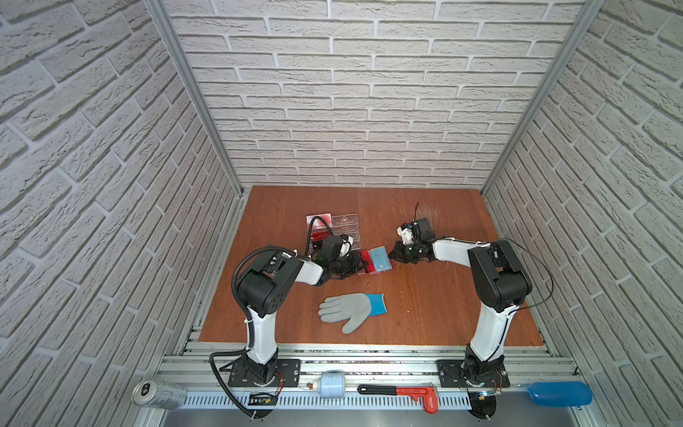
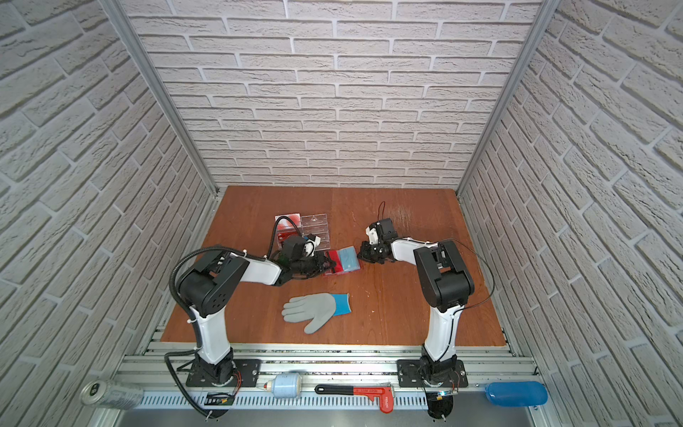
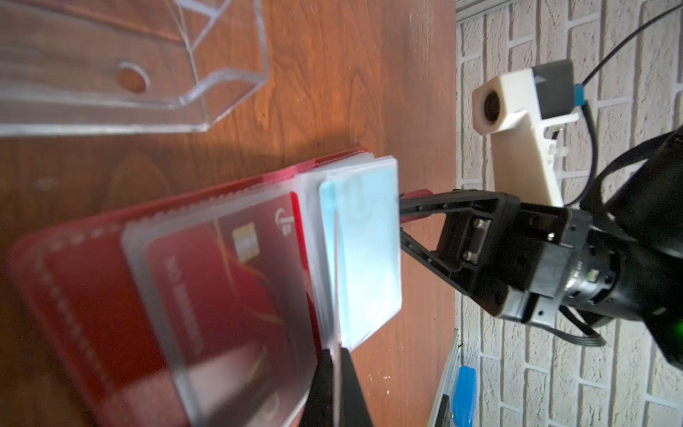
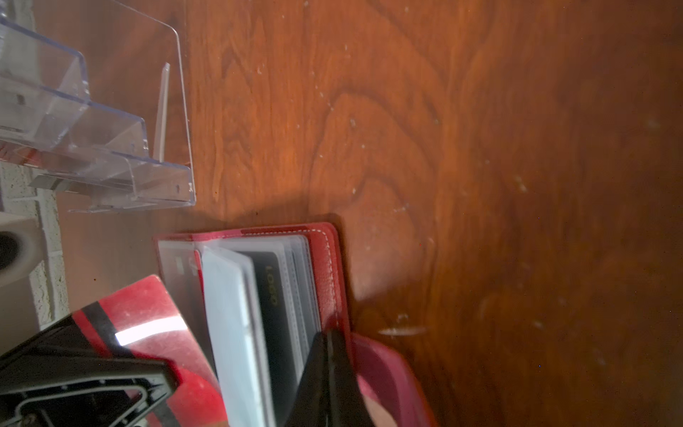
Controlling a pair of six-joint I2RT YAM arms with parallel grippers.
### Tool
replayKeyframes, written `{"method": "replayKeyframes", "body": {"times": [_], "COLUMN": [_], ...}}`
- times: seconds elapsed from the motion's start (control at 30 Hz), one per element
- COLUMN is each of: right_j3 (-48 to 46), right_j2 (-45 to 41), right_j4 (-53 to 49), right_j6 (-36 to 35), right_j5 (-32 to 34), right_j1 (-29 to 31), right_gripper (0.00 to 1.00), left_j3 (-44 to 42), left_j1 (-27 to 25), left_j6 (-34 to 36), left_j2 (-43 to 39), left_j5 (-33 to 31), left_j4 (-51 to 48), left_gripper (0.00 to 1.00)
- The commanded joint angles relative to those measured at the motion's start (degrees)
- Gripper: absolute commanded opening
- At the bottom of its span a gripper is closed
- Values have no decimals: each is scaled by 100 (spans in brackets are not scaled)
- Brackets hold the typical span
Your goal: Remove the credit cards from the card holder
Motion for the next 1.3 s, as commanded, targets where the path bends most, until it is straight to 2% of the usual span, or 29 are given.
{"method": "replayKeyframes", "body": {"times": [0.0, 0.23, 0.43, 0.53, 0.7, 0.8, 0.93, 1.1, 1.27], "right_j3": [-255, -265, -370, -347, -157, -124, -175, -309, -632], "right_j2": [-110, -476, -1250, -1570, -1772, -1977, -2281, -2485, -2605], "right_j4": [-947, -1116, -1243, -1297, -1457, -1456, -1124, -427, 525], "right_j6": [-174, -229, -409, -550, -632, -680, -950, -1632, -2011], "right_j5": [625, 869, 1474, 1897, 2102, 2336, 2317, 2455, 2592], "right_j1": [36, 103, 316, 490, 527, 570, 763, 1385, 1729], "right_gripper": [10, 19, 44, 57, 68, 70, 73, 77, 82], "left_j3": [155, 420, 932, 1288, 1734, 1939, 2253, 2670, 2863], "left_j1": [24, -10, 38, 127, 247, 305, 365, 489, 598], "left_j6": [345, 525, 483, 306, 273, 241, 128, -470, -1107], "left_j2": [-269, -611, -901, -849, -775, -822, -830, -715, -655], "left_j5": [-237, -452, -890, -859, -824, -877, -904, -387, -106], "left_j4": [-588, -1305, -2363, -2781, -3234, -3472, -3835, -4022, -4200], "left_gripper": [0, 0, 0, 0, 0, 0, 0, 0, 0]}}
